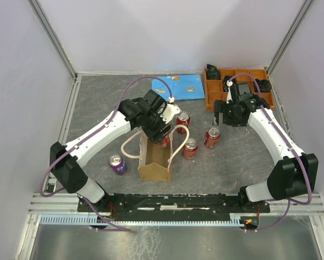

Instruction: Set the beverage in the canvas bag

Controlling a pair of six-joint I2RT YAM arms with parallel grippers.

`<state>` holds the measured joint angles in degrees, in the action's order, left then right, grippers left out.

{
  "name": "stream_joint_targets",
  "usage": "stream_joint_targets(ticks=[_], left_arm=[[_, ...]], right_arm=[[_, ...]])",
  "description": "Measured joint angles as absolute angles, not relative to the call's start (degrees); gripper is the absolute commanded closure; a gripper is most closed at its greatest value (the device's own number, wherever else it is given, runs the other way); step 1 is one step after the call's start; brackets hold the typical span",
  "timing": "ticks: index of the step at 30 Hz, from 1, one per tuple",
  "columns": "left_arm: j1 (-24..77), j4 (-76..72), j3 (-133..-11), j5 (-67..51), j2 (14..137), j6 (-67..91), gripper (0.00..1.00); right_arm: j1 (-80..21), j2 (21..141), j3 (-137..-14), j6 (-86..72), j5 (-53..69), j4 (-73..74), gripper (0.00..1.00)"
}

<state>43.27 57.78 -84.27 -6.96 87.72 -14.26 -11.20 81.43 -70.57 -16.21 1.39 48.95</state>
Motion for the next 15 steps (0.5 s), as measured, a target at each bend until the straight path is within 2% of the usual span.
stream_joint_targets(ticks=[15], left_arm=[[43.3, 51.9, -80.2, -7.0, 92.3, -12.4, 0.97]], right_arm=[[-11.2, 81.4, -70.6, -15.5, 0.8, 50.9, 0.01]])
